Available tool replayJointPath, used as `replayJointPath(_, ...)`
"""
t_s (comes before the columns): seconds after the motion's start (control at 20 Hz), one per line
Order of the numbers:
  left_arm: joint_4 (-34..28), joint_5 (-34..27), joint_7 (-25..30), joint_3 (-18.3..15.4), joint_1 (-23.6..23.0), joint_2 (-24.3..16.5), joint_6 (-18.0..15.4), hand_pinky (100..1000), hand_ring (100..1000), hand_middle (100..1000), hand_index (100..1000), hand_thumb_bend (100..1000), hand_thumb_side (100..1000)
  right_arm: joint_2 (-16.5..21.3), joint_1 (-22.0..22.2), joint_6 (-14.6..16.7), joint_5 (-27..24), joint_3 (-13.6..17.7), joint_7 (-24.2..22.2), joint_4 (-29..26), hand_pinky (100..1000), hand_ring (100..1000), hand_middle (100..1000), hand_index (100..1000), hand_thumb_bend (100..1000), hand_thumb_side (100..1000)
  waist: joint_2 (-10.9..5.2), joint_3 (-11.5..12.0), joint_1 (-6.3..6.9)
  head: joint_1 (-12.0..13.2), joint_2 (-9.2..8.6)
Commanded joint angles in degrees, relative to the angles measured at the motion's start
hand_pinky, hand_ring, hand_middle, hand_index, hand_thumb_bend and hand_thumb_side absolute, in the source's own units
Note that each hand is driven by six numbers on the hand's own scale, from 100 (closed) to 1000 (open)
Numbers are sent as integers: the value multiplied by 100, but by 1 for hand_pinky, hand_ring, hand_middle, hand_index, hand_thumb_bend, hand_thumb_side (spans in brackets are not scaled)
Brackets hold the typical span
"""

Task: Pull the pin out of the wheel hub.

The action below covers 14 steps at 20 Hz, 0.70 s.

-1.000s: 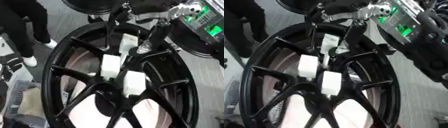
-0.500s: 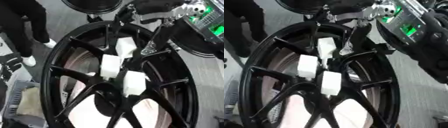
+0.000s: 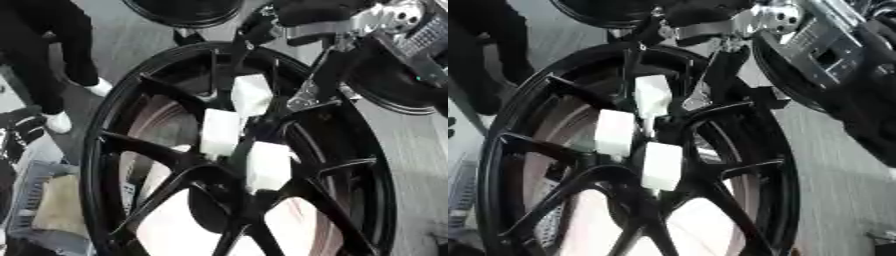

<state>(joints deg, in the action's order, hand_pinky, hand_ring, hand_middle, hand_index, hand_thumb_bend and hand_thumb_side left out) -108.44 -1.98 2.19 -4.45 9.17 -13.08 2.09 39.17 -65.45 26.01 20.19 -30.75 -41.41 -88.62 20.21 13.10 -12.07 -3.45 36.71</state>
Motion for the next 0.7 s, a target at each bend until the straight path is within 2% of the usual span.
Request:
replayJointPath(0.05, -100, 12, 6, -11, 18, -106, -12, 900, 843, 805, 798, 100, 870, 135, -80, 63, -38, 43, -143, -12, 894, 812, 724, 806, 377, 404, -122, -1, 73, 7, -31)
replayJointPath(0.3, -102, 8, 5, -13, 21, -103, -16, 900, 843, 805, 798, 100, 869, 100, -85, -140, -106, 2, -124, 27, 888, 806, 718, 808, 373, 454, -127, 9, 70, 12, -20)
replayJointPath(0.45, -102, 3, 6, -13, 23, -102, -18, 900, 843, 805, 798, 100, 869, 88, -53, -304, -65, -26, -104, 67, 879, 803, 712, 810, 376, 539, -130, 16, 69, 17, -8)
replayJointPath(0.7, -101, 3, 15, -6, 20, -102, -18, 900, 843, 805, 797, 100, 869, 62, -28, -502, 86, -72, -118, 78, 877, 803, 711, 807, 402, 551, -127, 19, 73, 26, 8)
